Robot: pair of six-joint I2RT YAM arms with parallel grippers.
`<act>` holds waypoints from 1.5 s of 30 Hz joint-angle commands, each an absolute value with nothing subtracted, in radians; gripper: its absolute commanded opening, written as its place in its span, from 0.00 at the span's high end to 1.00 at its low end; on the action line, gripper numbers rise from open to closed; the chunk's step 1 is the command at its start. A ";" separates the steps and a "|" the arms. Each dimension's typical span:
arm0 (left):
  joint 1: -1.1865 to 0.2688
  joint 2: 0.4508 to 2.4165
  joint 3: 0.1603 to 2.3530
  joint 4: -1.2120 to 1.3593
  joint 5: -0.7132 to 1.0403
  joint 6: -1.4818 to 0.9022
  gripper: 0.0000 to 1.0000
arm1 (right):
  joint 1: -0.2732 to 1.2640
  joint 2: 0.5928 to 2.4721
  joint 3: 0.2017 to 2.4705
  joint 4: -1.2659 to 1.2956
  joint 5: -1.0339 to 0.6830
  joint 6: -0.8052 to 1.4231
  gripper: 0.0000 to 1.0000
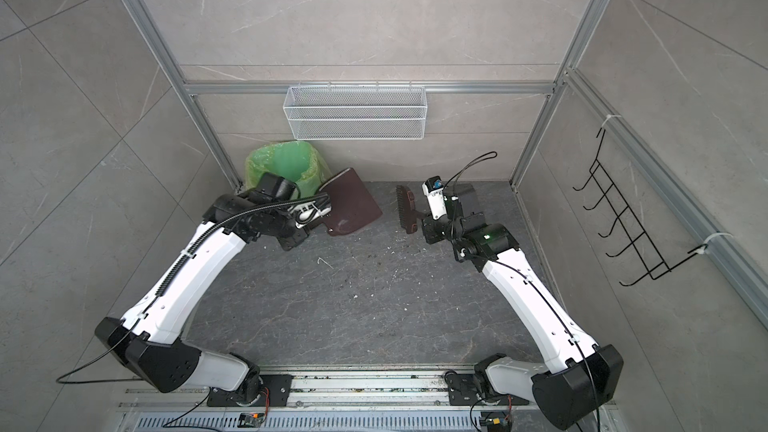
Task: Sweep away the paper scraps from the table
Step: 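Lower the empty dustpan to the floor with the left gripper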
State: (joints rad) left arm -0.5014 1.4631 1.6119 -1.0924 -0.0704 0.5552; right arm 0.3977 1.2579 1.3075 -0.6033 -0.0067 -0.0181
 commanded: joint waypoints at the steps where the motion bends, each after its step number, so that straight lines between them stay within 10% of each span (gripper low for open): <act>1: -0.518 1.468 1.575 -0.964 0.018 0.388 1.00 | 0.397 1.223 1.357 -0.569 0.024 -0.017 1.00; 16: -0.613 1.689 1.333 -0.665 -0.066 0.027 1.00 | 0.396 1.222 1.381 -0.598 0.107 -0.079 1.00; 45: -0.686 1.968 1.411 -0.730 -0.041 0.094 1.00 | 0.396 1.217 1.370 -0.627 0.129 -0.102 1.00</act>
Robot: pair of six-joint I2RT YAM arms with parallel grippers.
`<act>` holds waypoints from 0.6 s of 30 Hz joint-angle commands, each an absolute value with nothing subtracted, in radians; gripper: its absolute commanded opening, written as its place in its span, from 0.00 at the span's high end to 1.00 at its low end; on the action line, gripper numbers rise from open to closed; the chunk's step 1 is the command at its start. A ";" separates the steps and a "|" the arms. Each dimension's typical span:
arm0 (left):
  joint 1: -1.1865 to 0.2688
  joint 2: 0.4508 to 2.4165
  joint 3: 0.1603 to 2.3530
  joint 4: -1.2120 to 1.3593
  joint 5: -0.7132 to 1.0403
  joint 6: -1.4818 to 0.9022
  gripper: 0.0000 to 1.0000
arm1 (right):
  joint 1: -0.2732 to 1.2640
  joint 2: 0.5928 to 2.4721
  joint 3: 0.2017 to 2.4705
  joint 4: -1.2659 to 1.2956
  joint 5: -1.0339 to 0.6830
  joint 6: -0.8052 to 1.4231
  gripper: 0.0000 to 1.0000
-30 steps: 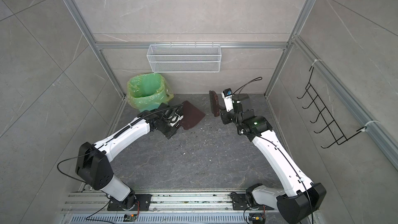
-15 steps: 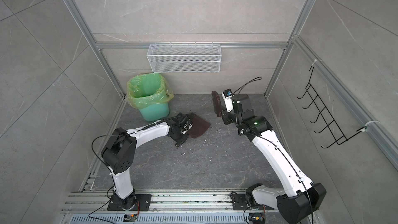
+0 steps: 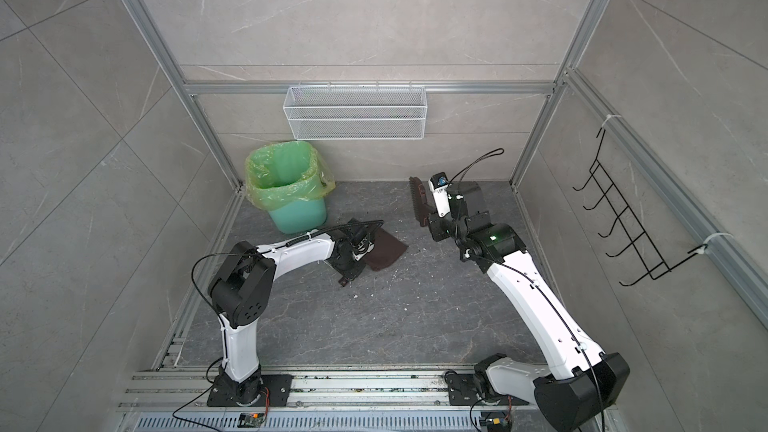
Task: Sweep away the paper scraps from the table
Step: 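Lower the empty dustpan to the floor with the left gripper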
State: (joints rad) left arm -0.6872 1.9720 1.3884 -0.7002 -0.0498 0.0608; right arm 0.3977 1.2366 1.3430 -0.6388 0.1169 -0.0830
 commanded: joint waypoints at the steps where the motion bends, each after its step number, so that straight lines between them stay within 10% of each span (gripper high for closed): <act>1: -0.686 1.968 1.413 -0.737 -0.041 0.099 1.00 | 0.396 1.218 1.370 -0.627 0.129 -0.101 1.00; 14: -0.687 1.958 1.439 -0.797 -0.062 0.150 0.99 | 0.396 1.219 1.359 -0.622 0.123 -0.097 1.00; 18: -0.688 1.938 1.436 -0.803 -0.057 0.159 0.79 | 0.396 1.223 1.357 -0.618 0.115 -0.092 1.00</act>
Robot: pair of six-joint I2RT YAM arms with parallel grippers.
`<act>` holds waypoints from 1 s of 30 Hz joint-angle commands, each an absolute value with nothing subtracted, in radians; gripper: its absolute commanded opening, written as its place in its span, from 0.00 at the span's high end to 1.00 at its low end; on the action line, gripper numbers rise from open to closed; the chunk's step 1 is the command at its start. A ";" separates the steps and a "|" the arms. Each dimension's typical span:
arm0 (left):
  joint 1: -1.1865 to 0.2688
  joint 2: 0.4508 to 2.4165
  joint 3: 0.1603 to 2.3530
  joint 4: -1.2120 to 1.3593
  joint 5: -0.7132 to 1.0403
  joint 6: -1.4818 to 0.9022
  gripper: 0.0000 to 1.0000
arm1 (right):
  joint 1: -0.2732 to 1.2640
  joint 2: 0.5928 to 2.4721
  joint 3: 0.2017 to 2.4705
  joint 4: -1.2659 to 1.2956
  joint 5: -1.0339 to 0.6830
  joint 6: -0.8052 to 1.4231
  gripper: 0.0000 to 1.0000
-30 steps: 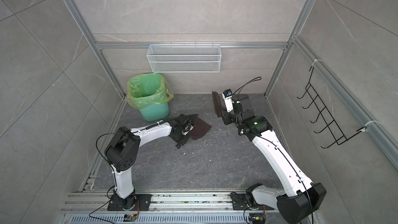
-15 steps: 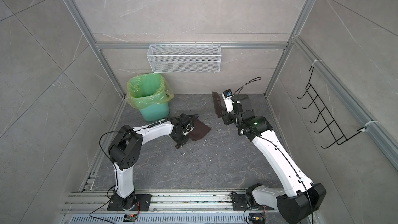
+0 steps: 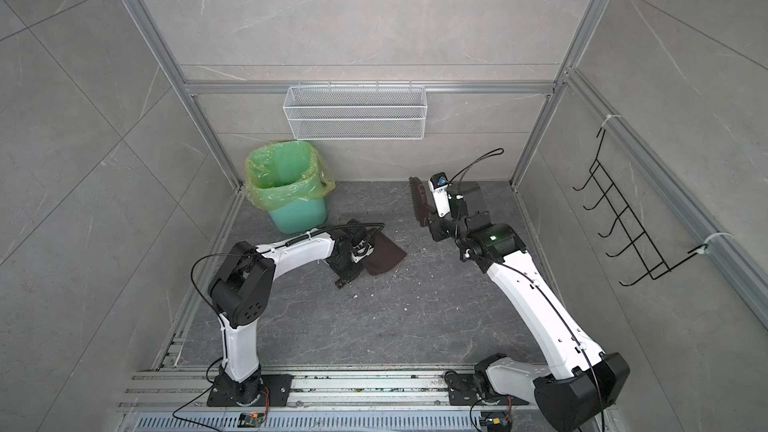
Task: Sweep away the paper scraps from the table
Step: 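Lower the empty dustpan to the floor with the left gripper, then open the left gripper and withdraw while the right brush moves to the dustpan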
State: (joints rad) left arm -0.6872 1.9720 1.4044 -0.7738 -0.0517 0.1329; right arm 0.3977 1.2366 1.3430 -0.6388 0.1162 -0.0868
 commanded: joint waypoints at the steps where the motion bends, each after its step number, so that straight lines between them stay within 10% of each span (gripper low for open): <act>1: -0.687 1.931 1.435 -0.803 -0.055 0.161 0.77 | 0.396 1.224 1.356 -0.617 0.114 -0.094 1.00; 9: -0.686 1.861 1.433 -0.792 -0.026 0.169 0.61 | 0.396 1.230 1.356 -0.626 0.107 -0.099 1.00; 12: -0.686 1.842 1.436 -0.794 -0.021 0.175 0.39 | 0.396 1.235 1.358 -0.629 0.102 -0.099 1.00; 30: -0.529 1.346 1.086 -0.495 -0.114 0.054 0.37 | 0.553 1.339 1.377 -0.609 0.244 -0.304 1.00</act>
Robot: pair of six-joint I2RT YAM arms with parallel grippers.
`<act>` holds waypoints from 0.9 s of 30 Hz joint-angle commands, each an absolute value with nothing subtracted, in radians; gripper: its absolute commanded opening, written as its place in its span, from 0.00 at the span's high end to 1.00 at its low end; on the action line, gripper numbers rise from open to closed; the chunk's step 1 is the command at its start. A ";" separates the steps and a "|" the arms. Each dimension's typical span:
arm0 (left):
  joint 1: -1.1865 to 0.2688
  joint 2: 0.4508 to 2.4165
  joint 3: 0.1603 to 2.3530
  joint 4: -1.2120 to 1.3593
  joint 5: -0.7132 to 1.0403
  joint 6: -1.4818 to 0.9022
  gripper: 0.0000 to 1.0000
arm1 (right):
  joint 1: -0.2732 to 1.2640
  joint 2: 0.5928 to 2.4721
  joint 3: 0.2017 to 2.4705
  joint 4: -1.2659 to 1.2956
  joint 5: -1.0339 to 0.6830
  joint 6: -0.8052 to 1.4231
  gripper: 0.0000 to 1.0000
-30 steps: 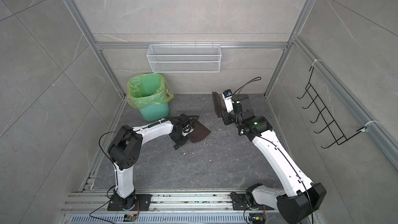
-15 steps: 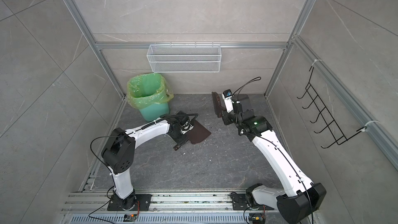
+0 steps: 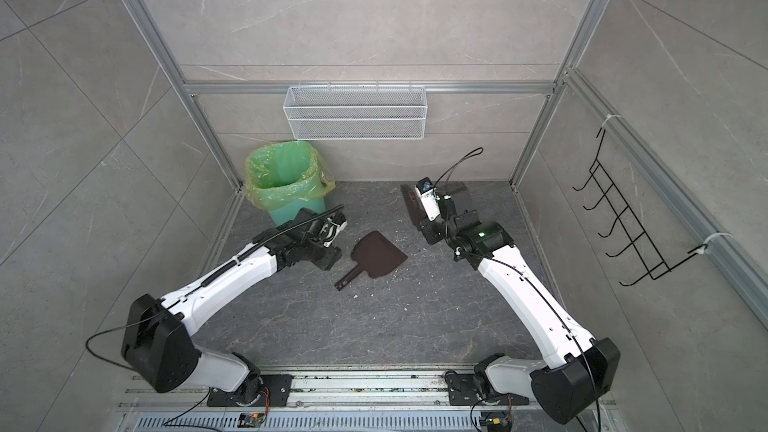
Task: Sweep away the paper scraps from the table
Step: 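Open the left gripper and withdraw while the right brush moves to the dustpan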
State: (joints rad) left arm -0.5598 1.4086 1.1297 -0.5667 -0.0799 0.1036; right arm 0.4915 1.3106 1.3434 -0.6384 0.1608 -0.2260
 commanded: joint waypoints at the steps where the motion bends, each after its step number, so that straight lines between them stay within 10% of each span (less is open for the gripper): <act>1: -0.511 1.317 1.060 -0.484 -0.119 0.043 0.36 | 0.584 1.358 1.382 -0.604 0.289 -0.328 1.00; 4: -0.453 1.230 0.985 -0.442 -0.115 0.002 0.31 | 0.637 1.419 1.408 -0.598 0.380 -0.381 1.00; 6: -0.413 1.173 0.930 -0.406 -0.103 -0.026 0.02 | 0.663 1.451 1.413 -0.585 0.432 -0.418 1.00; 27: -0.350 0.954 0.754 -0.387 -0.144 -0.045 0.00 | 0.894 1.653 1.270 -0.470 0.791 -0.581 1.00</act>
